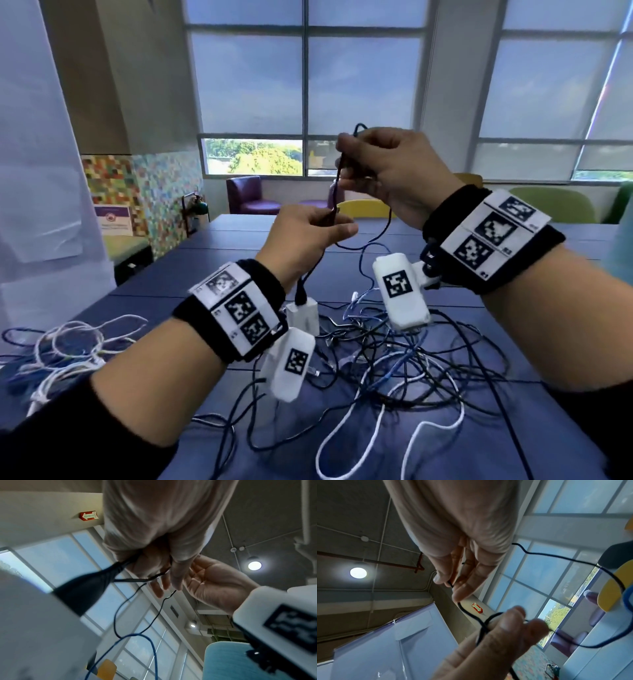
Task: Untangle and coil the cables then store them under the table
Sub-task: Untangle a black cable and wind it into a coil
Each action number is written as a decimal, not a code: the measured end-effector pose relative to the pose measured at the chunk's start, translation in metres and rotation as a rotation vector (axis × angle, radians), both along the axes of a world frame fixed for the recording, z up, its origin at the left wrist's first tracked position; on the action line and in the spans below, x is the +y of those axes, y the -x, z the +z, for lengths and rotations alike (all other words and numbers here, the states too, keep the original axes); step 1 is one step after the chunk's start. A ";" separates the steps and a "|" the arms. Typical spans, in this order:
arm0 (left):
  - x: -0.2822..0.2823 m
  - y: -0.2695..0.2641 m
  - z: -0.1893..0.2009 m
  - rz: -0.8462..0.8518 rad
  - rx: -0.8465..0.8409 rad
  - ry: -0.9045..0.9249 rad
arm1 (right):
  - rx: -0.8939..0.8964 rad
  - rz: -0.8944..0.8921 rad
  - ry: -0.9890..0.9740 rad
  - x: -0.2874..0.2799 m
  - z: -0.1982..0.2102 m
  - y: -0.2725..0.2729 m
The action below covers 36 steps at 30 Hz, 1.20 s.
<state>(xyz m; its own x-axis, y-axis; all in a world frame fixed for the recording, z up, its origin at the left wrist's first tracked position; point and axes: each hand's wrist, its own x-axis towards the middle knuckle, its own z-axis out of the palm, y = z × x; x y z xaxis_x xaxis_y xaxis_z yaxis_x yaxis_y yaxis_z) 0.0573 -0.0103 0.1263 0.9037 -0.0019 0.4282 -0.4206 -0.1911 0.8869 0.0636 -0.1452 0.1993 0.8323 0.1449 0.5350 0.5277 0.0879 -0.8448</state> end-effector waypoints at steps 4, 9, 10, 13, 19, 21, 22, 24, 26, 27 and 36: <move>0.008 -0.002 0.000 -0.023 0.045 -0.046 | -0.059 -0.087 -0.125 -0.009 0.011 -0.001; 0.025 -0.003 -0.012 -0.078 0.189 -0.011 | -0.027 -0.069 -0.225 -0.031 0.017 -0.006; 0.028 -0.004 -0.014 -0.068 0.206 0.030 | -0.016 -0.030 -0.231 -0.034 0.017 -0.006; 0.031 -0.002 -0.017 -0.050 0.200 0.058 | -0.039 0.080 -0.308 -0.041 0.021 0.000; 0.009 0.010 -0.038 -0.163 0.110 -0.261 | -0.166 0.060 -0.538 -0.040 0.054 0.018; 0.009 0.005 -0.039 -0.089 0.072 -0.157 | -0.232 -0.025 -0.432 -0.043 0.060 0.021; 0.011 0.004 -0.035 -0.057 0.065 -0.069 | -0.267 -0.085 -0.335 -0.044 0.061 0.022; 0.016 0.003 -0.021 -0.030 0.059 0.067 | -0.286 -0.187 -0.126 -0.047 0.056 0.020; 0.020 0.003 -0.007 -0.044 0.028 0.153 | -0.223 -0.196 -0.033 -0.047 0.041 0.012; 0.022 0.002 -0.001 -0.054 0.006 0.211 | -0.181 -0.186 -0.020 -0.047 0.032 0.007; 0.020 -0.003 0.033 -0.065 0.238 0.579 | -0.033 -0.033 0.394 -0.022 -0.054 0.009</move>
